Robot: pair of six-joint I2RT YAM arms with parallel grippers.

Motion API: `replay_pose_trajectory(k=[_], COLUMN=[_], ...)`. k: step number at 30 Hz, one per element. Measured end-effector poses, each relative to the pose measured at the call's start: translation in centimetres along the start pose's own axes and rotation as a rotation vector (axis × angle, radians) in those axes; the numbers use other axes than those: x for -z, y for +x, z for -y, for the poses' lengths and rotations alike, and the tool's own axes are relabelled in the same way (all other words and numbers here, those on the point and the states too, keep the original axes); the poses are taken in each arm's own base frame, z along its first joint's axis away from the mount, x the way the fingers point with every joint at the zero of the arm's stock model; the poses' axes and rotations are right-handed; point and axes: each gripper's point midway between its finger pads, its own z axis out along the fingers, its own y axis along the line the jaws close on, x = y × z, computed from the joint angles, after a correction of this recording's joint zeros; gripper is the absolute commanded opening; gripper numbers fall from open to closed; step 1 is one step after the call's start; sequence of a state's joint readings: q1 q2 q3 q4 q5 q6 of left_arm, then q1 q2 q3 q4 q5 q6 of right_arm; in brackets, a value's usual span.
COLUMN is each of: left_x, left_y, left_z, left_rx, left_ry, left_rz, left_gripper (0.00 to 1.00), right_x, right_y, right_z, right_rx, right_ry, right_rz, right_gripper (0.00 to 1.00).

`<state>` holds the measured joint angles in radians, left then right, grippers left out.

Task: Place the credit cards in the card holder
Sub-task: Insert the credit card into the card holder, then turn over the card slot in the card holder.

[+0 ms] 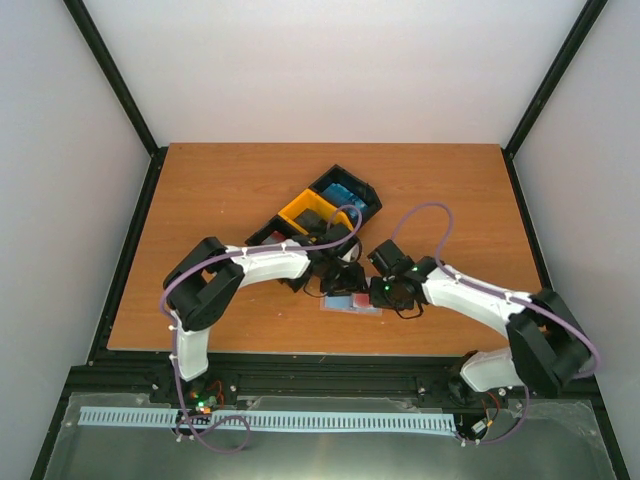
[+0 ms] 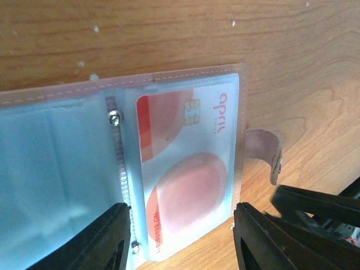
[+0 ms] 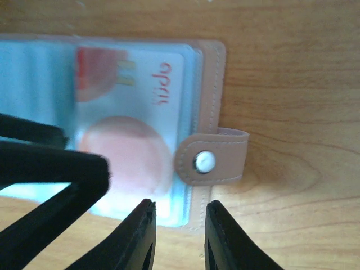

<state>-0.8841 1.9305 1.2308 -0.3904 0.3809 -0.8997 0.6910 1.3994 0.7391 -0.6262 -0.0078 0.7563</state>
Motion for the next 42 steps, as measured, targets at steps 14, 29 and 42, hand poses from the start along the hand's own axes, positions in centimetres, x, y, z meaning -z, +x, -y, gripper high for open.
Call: replay_pose_trajectory(k=[14,29,42], left_x=[6.0,5.0,1.9], left_y=[-0.8,0.7,-0.5], left_z=[-1.6,-3.4,-1.9], left_rx=[-0.042,-0.143,-0.213], left_ry=[-0.099,-0.043,0.024], left_rz=[0.14,0.032,-0.033], left_gripper=[0.46,0.36,0.18], right_x=[1.0,-1.0,-1.6], right_y=[0.0,-0.4,-0.8], right_z=[-2.5,-1.5,-1.6], right_rx=[-0.083,-0.099,-0.083], right_ry=[-0.177,-0.097,-0.081], right_rz=[0.025,0.021,0.023], right_gripper=[0.27,0.35,0.31])
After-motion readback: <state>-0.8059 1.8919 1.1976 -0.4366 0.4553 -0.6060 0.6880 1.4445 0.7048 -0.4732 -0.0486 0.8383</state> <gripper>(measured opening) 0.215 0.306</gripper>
